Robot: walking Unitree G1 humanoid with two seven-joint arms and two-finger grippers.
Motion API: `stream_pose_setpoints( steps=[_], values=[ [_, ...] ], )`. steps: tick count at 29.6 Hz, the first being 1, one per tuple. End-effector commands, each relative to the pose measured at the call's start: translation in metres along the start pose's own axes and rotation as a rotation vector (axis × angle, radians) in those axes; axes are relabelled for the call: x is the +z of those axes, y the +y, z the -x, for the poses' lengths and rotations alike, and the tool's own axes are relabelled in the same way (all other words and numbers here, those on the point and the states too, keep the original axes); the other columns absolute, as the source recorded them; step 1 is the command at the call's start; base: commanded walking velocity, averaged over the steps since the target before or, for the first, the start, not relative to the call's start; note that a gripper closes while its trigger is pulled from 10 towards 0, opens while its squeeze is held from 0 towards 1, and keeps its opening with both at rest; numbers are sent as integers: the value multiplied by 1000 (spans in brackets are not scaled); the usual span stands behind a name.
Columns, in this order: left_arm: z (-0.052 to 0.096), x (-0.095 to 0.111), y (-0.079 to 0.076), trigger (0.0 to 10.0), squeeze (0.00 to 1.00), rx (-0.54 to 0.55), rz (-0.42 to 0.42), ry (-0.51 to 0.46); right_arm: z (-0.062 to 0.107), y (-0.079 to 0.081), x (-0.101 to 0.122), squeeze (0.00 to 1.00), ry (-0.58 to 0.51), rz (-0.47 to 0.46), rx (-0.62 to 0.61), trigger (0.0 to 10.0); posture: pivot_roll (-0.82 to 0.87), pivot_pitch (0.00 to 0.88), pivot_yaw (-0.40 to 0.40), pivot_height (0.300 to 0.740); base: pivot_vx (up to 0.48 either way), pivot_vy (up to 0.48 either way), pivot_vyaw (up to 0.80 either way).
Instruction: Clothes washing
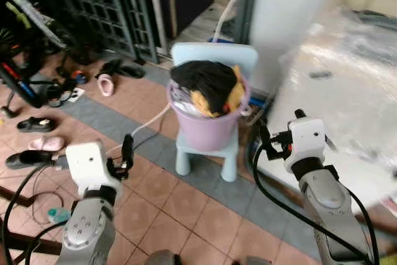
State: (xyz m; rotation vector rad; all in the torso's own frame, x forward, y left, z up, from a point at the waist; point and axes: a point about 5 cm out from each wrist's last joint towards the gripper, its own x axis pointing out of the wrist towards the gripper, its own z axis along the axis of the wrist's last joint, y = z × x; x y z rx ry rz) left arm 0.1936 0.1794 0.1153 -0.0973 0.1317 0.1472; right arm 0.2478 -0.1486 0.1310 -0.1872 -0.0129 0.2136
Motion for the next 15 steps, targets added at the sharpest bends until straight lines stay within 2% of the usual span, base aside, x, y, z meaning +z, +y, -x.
stream_pose_setpoints(
  steps=[1, 8, 15],
  values=[
    [-1, 3, -3, 10000, 0, -5, 0, -17, 1, 2, -1, 0, 3, 6, 18, 10000, 19, 99, 35, 740, 394, 0, 525],
    [-2, 3, -5, 10000, 0, -4, 5, -18, -3, 4, -1, 0, 0, 28, 45, 10000, 21, 101, 29, 740, 386, 0, 75],
    [-2, 1, -3, 10000, 0, 2, 5, -11, -8, 6, -10, 0, 52, 46, 78, 10000, 32, 101, 18, 740, 369, 0, 0]
  ],
)
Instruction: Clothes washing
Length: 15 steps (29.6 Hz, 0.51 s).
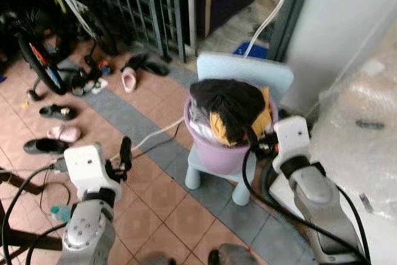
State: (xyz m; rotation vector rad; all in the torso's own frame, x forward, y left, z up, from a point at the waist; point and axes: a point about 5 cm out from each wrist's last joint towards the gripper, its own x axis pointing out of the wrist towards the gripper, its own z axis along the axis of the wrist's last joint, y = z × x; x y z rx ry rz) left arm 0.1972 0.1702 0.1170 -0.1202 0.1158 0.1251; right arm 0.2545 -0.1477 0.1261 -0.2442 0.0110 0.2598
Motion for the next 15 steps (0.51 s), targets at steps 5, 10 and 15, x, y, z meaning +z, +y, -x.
stream_pose_setpoints(
  steps=[5, 10, 15],
  values=[
    [-4, 1, 8, 10000, 0, 34, -15, 2, -20, 9, -13, 0, 110, -42, 42, 10000, 46, 103, 31, 740, 352, 0, 0],
    [-4, 1, 8, 10000, 0, 43, -16, 3, -28, 9, -25, 0, 184, -53, 53, 10000, 58, 106, 30, 740, 311, 0, 0],
    [1, 1, 6, 10000, 0, 44, -1, 17, -53, 20, -48, 0, 303, -14, 125, 10000, 91, 131, 24, 740, 50, 0, 0]
  ],
)
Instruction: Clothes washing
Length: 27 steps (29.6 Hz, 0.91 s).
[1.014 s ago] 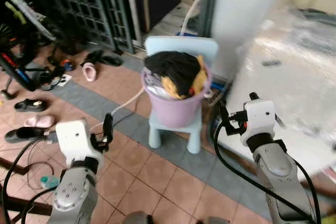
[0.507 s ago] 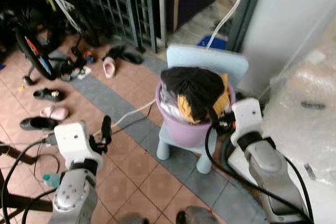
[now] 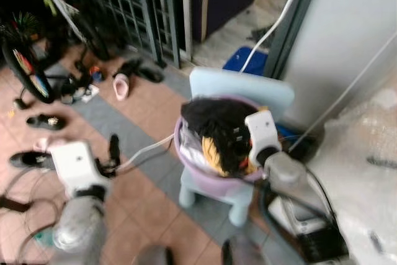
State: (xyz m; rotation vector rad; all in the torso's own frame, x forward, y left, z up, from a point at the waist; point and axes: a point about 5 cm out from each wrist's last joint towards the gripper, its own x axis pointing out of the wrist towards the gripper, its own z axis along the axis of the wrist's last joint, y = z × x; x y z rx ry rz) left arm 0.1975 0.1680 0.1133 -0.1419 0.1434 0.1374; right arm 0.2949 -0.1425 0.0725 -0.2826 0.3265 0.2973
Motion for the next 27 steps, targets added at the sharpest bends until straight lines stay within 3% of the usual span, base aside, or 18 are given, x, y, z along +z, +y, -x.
stream_pose_setpoints(
  steps=[1, 5, 6, 7, 9, 14, 20, 27],
  values=[
    [2, 5, 8, 10000, 0, 35, -21, -13, -14, 13, 6, 0, 8, -7, 59, 10000, 91, 131, 24, 740, 0, 0, 0],
    [4, 6, 10, 10000, 0, 60, -27, -10, -27, 19, 4, 0, 57, -9, 99, 10000, 108, 138, 12, 740, 0, 0, 0],
    [4, 6, 10, 10000, 0, 63, -26, -11, -30, 21, 4, 0, 66, -17, 105, 3294, 115, 143, 5, 740, 0, 0, 0],
    [5, 6, 10, 10000, 0, 65, -26, -12, -32, 21, 4, 0, 73, -21, 109, 3294, 117, 145, 1, 740, 0, 0, 0],
    [7, 8, 9, 10000, 0, 76, -18, -13, -40, 26, 6, 0, 99, -77, 130, 0, 131, 167, -27, 740, 0, 0, 0],
    [16, 6, 8, 10000, 0, 87, -14, -3, -49, 34, 7, 0, 131, -66, 164, 0, 140, 186, -53, 740, 0, 0, 0],
    [25, -1, 9, 10000, 0, 114, -11, 27, -54, 33, 2, 0, 193, -25, 94, 0, 149, 204, -88, 740, 0, 0, 0],
    [24, -1, 8, 10000, 0, 124, -6, 33, -51, 27, -15, 0, 265, 16, 27, 0, 149, 200, -90, 740, 0, 0, 0]
  ],
)
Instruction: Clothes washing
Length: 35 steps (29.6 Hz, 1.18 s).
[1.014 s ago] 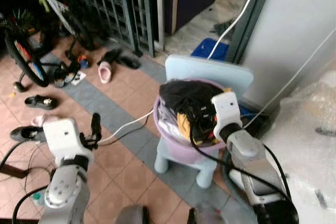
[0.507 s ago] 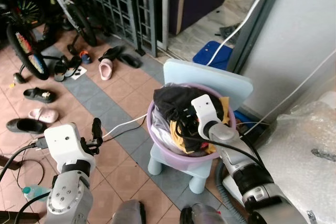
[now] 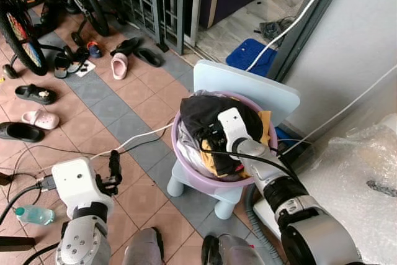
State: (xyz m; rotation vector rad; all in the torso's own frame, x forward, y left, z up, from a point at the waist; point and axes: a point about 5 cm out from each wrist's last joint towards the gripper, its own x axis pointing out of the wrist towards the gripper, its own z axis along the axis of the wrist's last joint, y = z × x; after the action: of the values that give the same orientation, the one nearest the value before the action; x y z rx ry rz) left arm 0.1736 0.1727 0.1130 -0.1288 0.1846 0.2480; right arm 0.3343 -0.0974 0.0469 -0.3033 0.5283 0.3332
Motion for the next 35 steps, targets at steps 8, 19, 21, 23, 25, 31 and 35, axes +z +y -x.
stream_pose_setpoints(
  steps=[8, 19, 21, 23, 25, 31, 35],
  values=[
    [1, 0, -3, 10000, 0, -8, 29, -1, 3, -10, -24, 0, 84, -27, -51, 0, 131, 183, -94, 740, 0, 0, 0],
    [-10, -1, -3, 10000, 0, 5, 11, -2, 7, -9, -28, 0, 37, -134, -71, 0, 105, 140, -31, 740, 0, 0, 0],
    [-16, 2, -3, 10000, 0, 9, 13, -14, 12, -13, -18, 0, -56, -154, -83, 0, 101, 111, -21, 740, 0, 0, 0],
    [-20, 3, -4, 10000, 0, 9, 20, -13, 19, -15, -6, 0, -170, -152, -82, 0, 93, 100, -12, 740, 0, 0, 0],
    [-23, 3, -8, 10000, 0, -15, 20, -11, 31, -17, 9, 0, -289, -149, -77, 0, 85, 90, -7, 740, 0, 0, 0],
    [-29, 4, -15, 10000, 0, -53, -24, -24, 60, -20, 35, 0, -495, -130, -73, 0, 56, 63, 5, 740, 0, 0, 0],
    [-37, 9, -16, 10000, 0, -57, -45, -60, 88, -26, 53, 0, -634, -114, -98, 0, 46, 49, -1, 740, 0, 0, 0]
  ],
)
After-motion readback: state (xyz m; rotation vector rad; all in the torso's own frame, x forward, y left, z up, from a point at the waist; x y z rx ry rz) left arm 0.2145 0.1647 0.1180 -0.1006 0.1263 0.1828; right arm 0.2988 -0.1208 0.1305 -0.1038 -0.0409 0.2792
